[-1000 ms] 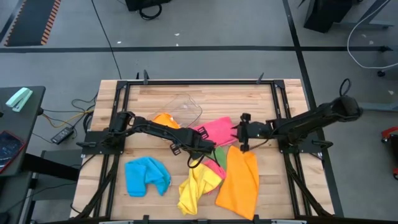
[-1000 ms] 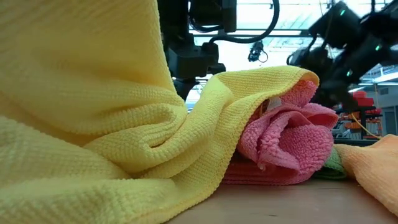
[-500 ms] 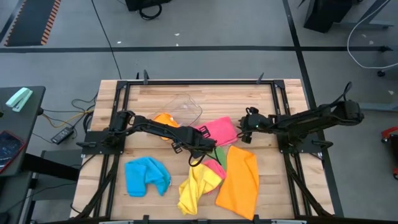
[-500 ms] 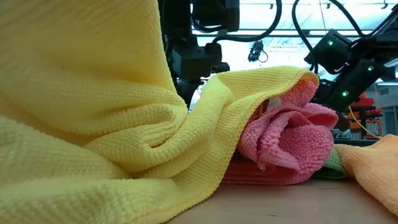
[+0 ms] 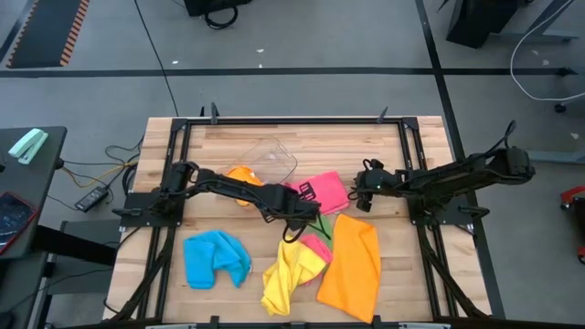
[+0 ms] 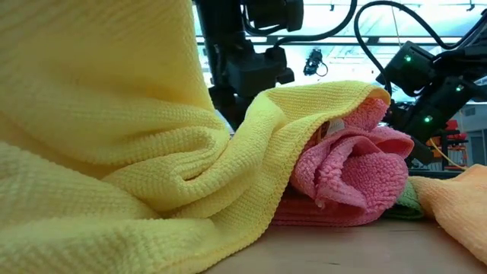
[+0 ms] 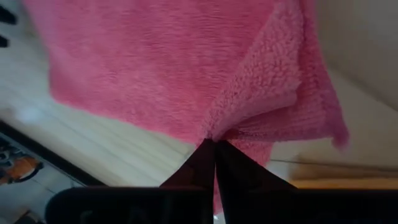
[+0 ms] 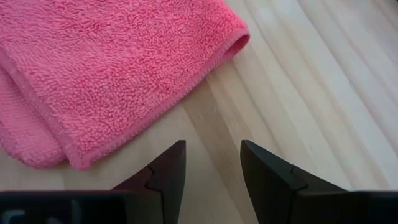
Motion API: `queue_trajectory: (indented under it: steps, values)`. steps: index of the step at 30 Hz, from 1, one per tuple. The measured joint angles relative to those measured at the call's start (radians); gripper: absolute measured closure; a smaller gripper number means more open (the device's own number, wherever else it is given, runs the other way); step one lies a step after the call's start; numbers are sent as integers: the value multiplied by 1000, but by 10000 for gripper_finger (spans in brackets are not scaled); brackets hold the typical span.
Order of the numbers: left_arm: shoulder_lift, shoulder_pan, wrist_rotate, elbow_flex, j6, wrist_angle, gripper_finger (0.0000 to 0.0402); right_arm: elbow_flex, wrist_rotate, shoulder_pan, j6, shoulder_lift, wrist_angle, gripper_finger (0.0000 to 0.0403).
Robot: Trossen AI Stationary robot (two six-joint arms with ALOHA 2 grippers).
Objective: Fold microfiber towels
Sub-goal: Fold the pink microfiber towel
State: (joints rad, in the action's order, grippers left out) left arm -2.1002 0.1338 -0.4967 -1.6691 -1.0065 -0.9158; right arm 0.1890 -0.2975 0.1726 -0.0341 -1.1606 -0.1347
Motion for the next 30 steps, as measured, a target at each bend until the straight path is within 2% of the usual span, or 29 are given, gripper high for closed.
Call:
queue_trajectory:
  steps: [6,12,18,24,30]
  values:
    - [0,-23,1,0,0,62,395,0,0,0,-21,0,0,242]
    - [-30,-33,3,-1,23,108,385,0,0,-1,-22,0,-1,242]
    - [-68,-36,2,0,0,145,396,0,4,-6,-25,0,-1,242]
    - [-80,-51,-7,0,-1,225,383,0,4,-8,-29,-2,5,242]
    - [-80,-59,20,0,0,238,396,0,4,-8,-30,-2,5,242]
